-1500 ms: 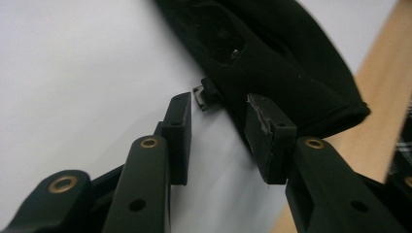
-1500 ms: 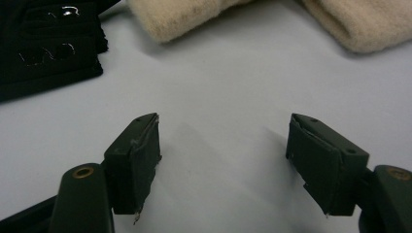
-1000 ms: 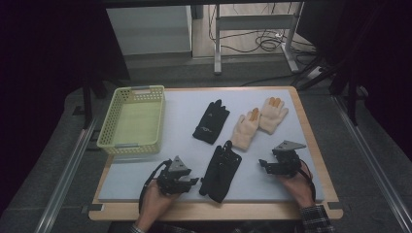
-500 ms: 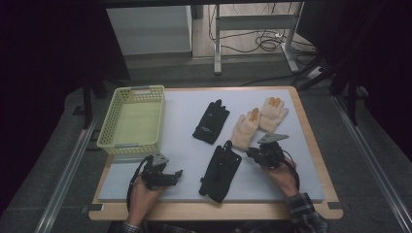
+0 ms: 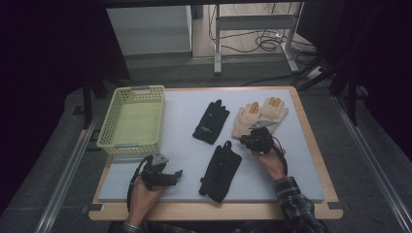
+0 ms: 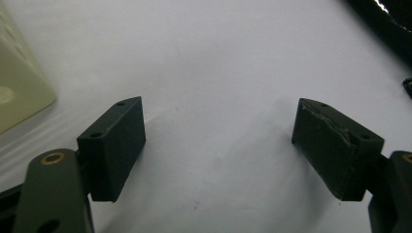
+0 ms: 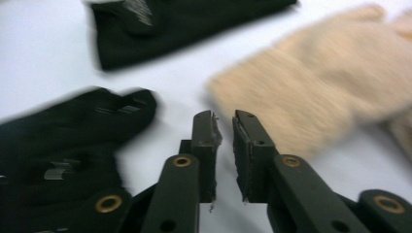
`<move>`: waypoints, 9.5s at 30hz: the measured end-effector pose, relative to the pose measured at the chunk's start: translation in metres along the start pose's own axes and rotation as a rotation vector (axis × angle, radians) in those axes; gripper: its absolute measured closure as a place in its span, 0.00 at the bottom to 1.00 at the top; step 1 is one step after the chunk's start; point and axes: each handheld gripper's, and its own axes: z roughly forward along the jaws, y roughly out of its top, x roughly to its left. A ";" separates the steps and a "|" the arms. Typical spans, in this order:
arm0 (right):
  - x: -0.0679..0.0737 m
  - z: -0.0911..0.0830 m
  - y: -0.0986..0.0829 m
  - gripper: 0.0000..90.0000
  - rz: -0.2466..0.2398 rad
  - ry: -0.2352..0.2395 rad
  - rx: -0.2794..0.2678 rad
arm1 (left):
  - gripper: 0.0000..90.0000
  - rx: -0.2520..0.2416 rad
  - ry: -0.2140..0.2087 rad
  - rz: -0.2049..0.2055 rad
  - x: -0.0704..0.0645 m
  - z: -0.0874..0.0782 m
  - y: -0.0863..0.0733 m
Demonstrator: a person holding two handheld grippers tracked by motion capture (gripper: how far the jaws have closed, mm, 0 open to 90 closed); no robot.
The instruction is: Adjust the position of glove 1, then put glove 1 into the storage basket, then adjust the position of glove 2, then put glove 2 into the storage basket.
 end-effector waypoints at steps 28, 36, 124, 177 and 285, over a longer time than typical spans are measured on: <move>0.054 0.054 0.033 0.95 -0.123 0.071 0.060 | 0.22 0.000 0.000 0.002 0.000 0.000 0.000; 0.039 0.045 0.040 0.89 -0.072 0.115 0.015 | 0.22 0.000 -0.001 0.000 0.000 0.000 0.000; 0.061 -0.005 0.096 0.89 -0.129 0.105 -0.028 | 0.21 -0.001 -0.003 0.003 0.000 0.000 -0.001; 0.096 -0.060 -0.031 0.72 -0.133 0.121 -0.009 | 0.21 0.000 -0.001 0.003 0.000 0.000 -0.001; 0.000 -0.058 -0.069 0.20 0.020 -0.135 0.039 | 0.00 0.076 -0.174 0.086 -0.029 0.017 0.080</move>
